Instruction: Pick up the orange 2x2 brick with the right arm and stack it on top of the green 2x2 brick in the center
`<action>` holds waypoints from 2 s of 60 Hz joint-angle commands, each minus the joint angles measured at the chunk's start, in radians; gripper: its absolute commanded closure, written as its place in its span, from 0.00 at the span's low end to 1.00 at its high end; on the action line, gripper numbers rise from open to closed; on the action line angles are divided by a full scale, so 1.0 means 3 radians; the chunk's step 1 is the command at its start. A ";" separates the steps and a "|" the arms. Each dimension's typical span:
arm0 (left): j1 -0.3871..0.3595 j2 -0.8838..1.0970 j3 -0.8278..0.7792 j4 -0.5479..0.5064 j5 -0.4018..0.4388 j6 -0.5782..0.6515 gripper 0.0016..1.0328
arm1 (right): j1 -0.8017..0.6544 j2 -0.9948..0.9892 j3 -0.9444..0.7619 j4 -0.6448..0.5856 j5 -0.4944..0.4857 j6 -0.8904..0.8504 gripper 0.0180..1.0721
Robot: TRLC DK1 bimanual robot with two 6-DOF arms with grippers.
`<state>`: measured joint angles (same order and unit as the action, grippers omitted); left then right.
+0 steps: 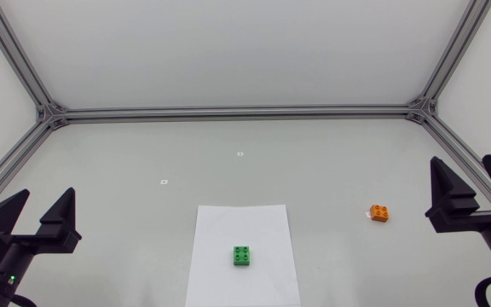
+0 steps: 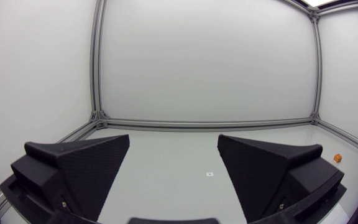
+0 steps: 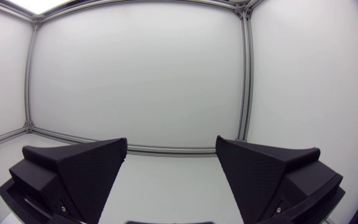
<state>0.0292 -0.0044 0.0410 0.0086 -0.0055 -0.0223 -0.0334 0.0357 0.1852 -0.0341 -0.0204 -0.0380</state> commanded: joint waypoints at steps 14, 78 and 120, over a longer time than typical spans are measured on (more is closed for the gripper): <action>0.0005 -0.0026 -0.0137 -0.0049 0.0013 0.0044 0.04 | 0.0024 0.0822 0.0635 -0.0173 0.0032 -0.0017 0.04; 0.0005 -0.0026 -0.0137 -0.0044 0.0013 0.0044 0.04 | -0.0103 0.4238 0.2860 -0.2719 -0.0177 0.0377 0.04; 0.0005 -0.0026 -0.0137 -0.0044 0.0013 0.0044 0.04 | -0.0109 0.5265 0.2727 -0.2335 0.0216 0.0612 0.04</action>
<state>0.0292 -0.0044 0.0410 0.0086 -0.0055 -0.0219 -0.0536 1.5776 1.0256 -0.7494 0.0322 0.1276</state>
